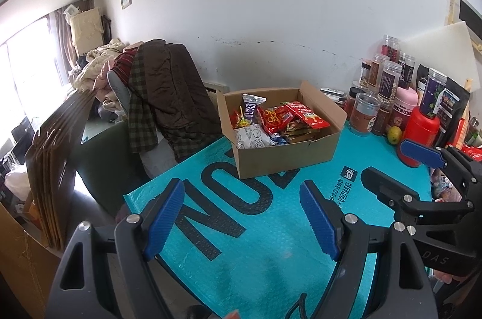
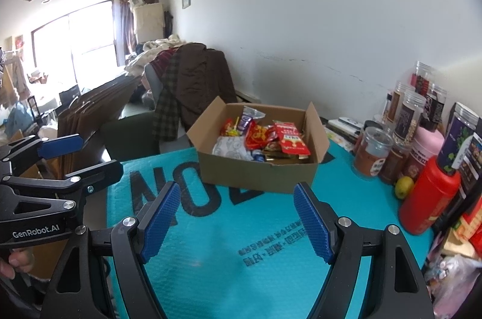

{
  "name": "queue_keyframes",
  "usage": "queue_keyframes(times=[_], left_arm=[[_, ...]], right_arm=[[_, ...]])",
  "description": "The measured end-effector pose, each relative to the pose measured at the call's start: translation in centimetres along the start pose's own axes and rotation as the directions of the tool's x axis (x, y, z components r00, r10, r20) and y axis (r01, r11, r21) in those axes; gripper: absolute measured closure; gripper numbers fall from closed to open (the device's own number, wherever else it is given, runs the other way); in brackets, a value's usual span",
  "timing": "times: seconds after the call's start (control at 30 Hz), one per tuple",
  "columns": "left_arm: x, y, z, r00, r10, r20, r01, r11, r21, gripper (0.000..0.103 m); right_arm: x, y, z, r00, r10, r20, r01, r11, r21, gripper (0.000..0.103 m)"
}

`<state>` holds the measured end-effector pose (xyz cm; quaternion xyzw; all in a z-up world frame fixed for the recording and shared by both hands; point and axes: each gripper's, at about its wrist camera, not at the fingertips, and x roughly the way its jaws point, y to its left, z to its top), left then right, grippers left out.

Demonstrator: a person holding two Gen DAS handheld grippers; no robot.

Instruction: Organize snacks

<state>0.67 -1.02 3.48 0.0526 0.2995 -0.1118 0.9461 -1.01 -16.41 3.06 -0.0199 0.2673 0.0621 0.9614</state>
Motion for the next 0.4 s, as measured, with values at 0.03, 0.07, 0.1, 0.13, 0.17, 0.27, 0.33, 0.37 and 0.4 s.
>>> queue_keyframes(times=[0.03, 0.07, 0.1, 0.13, 0.17, 0.27, 0.33, 0.37, 0.4], left_arm=[[0.01, 0.04, -0.01, 1.000, -0.001, 0.000, 0.001, 1.000, -0.003, 0.024], [0.03, 0.08, -0.03, 1.000, -0.002, -0.001, 0.002, 1.000, -0.005, 0.024], [0.09, 0.12, -0.02, 1.000, 0.001, -0.002, -0.001, 1.000, -0.007, 0.024], [0.13, 0.13, -0.04, 1.000, 0.007, -0.002, -0.007, 1.000, -0.007, 0.024], [0.21, 0.12, -0.03, 1.000, 0.018, -0.003, -0.018, 1.000, -0.005, 0.024], [0.48, 0.28, -0.10, 0.999, 0.031, -0.013, -0.032, 0.999, -0.012, 0.024], [0.67, 0.33, -0.14, 0.999, 0.030, -0.019, -0.030, 0.999, -0.017, 0.024], [0.79, 0.33, -0.16, 0.999, 0.027, -0.023, -0.028, 0.999, -0.019, 0.024], [0.93, 0.32, -0.20, 0.999, 0.022, -0.029, -0.022, 1.000, -0.021, 0.024]], right_arm=[[0.00, 0.01, -0.01, 1.000, -0.002, 0.000, 0.002, 1.000, 0.000, 0.025], [-0.01, 0.03, -0.01, 1.000, -0.003, -0.001, 0.003, 1.000, 0.000, 0.025], [0.00, 0.01, 0.02, 1.000, -0.003, -0.001, 0.003, 1.000, 0.000, 0.025], [0.00, 0.01, 0.02, 1.000, -0.003, -0.001, 0.003, 1.000, 0.001, 0.025], [0.01, 0.00, 0.02, 1.000, -0.004, -0.001, 0.004, 1.000, 0.001, 0.025], [0.03, -0.02, 0.03, 1.000, -0.008, -0.002, 0.008, 1.000, 0.001, 0.025], [0.02, -0.10, 0.01, 1.000, -0.010, -0.002, 0.010, 1.000, 0.002, 0.025], [0.02, -0.15, 0.00, 1.000, -0.011, -0.003, 0.011, 1.000, 0.003, 0.025], [0.03, -0.20, 0.00, 1.000, -0.013, -0.004, 0.013, 1.000, 0.005, 0.025]])
